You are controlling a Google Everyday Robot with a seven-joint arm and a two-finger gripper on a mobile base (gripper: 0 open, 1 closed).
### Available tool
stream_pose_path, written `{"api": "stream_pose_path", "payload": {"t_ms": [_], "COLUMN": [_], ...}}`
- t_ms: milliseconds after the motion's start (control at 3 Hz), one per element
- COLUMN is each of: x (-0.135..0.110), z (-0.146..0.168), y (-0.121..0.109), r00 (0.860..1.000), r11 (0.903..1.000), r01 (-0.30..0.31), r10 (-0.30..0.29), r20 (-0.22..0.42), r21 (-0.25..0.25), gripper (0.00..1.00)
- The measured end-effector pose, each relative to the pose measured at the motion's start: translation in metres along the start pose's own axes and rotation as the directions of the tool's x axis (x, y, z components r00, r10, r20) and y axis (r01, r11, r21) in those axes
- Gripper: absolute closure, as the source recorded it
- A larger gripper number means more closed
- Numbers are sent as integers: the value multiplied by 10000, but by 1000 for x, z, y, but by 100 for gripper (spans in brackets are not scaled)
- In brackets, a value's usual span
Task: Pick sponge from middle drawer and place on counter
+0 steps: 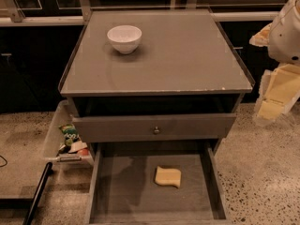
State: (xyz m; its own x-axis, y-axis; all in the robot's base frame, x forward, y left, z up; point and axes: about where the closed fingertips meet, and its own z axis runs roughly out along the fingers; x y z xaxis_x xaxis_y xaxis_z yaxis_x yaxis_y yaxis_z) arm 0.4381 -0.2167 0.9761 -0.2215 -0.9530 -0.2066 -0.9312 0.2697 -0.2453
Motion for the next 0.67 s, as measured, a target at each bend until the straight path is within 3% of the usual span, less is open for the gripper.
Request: {"api": "stream_pose_path", "payload": {"t_ms": [333, 667], "x": [0, 7], "z": [1, 32], "y": [0, 16], "r00": [10000, 9999], "r11": [10000, 9987], "r01": [-7, -40], "r10": [7, 31], "r20": [-2, -165], "r21": [-1, -518], "gripper": [0, 0]}}
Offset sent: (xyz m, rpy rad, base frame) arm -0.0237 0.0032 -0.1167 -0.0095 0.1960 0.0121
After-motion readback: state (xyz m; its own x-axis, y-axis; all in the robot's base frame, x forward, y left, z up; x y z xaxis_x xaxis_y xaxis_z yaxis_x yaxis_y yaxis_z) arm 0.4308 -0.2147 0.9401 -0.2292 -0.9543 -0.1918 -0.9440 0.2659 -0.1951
